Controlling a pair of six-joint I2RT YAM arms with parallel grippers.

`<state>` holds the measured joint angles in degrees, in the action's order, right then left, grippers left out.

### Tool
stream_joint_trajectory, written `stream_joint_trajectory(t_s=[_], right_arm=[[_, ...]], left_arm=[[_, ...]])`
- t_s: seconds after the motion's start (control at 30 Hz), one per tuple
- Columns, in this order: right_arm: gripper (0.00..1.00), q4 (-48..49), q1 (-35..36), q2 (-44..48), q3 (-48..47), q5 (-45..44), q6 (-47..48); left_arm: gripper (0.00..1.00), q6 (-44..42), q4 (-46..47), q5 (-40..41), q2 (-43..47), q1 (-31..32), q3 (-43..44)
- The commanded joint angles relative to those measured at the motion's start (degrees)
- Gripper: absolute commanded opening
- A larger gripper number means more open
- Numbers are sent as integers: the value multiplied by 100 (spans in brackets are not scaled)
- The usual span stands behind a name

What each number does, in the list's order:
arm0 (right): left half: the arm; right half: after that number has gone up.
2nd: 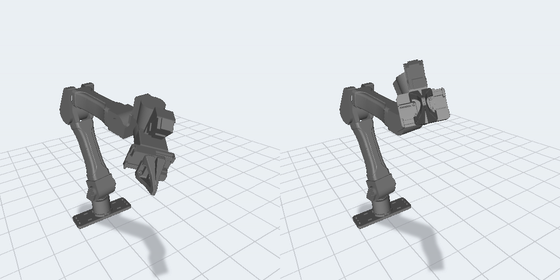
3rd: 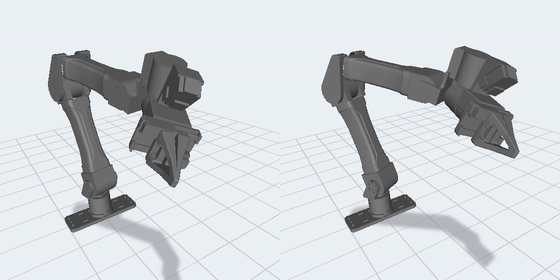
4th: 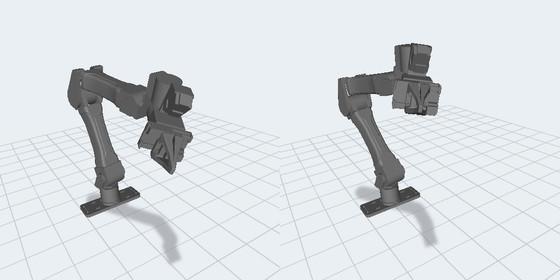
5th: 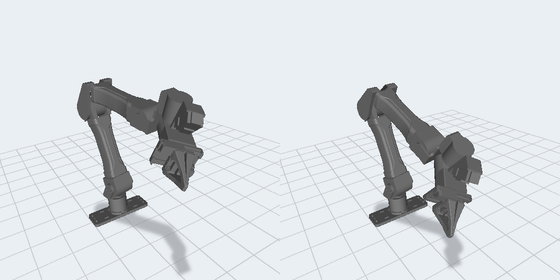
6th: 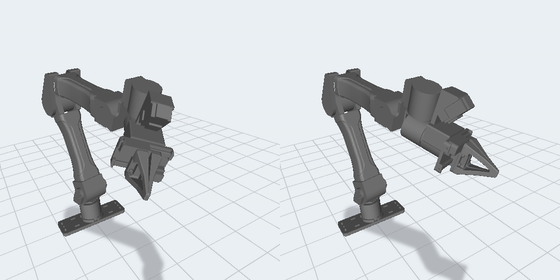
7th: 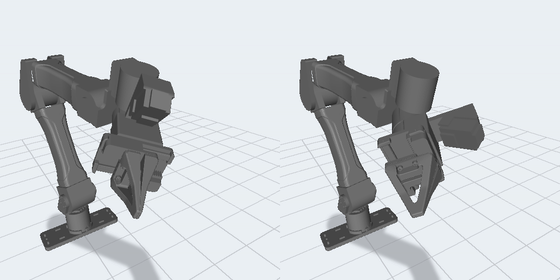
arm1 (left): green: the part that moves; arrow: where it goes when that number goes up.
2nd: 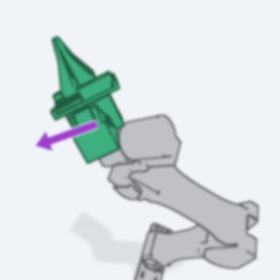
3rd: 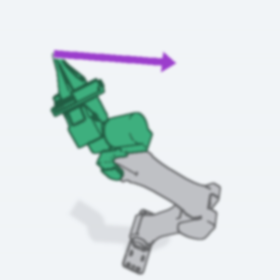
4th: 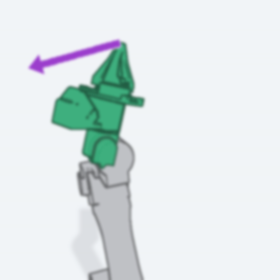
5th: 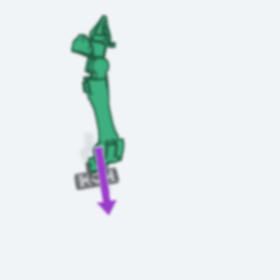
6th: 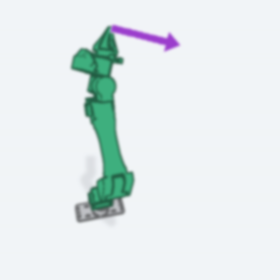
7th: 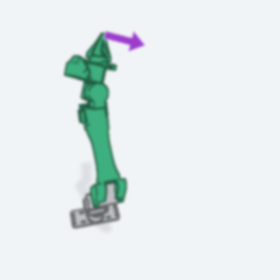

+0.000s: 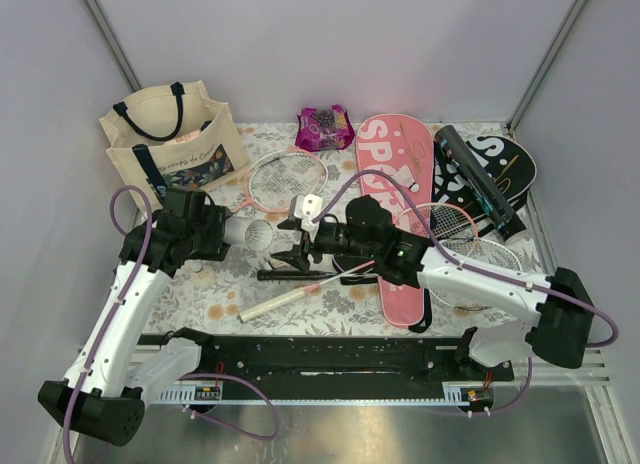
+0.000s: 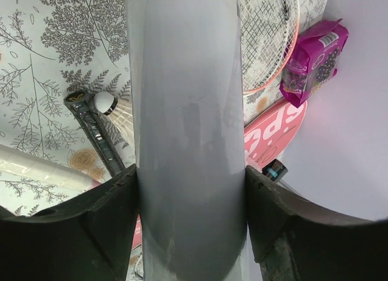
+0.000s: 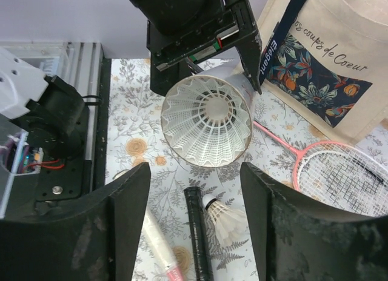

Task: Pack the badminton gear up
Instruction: Place the shuttlecock at the shuttle tube, then pick up the shuttlecock from the racket bag.

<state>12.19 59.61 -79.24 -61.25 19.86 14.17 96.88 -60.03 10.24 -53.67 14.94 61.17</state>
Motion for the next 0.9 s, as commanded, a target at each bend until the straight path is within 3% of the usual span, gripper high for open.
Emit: stream_joint_trajectory(t_s=[0.0, 0.2, 0.37, 0.47, 0.67, 0.87], right_arm=[[72, -164, 6, 549, 52, -35, -512], [72, -611, -370, 893, -123, -1157, -1634], [68, -998, -1530, 1007, 174, -2441, -2883], [68, -1191, -2207, 894, 281, -2872, -3175], [68, -3079, -3025, -694, -965, -4961, -3622], [70, -3757, -3254, -2356, -2389, -5922, -4089]], left_arm=[[5, -46, 334, 127, 225, 0, 308], [5, -160, 343, 294, 383, 0, 256], [5, -546, 457, 364, 515, 0, 115], [6, -924, 483, 435, 621, 0, 62], [6, -1250, 501, 593, 1042, 0, -350], [6, -1347, 571, 760, 1429, 0, -693]])
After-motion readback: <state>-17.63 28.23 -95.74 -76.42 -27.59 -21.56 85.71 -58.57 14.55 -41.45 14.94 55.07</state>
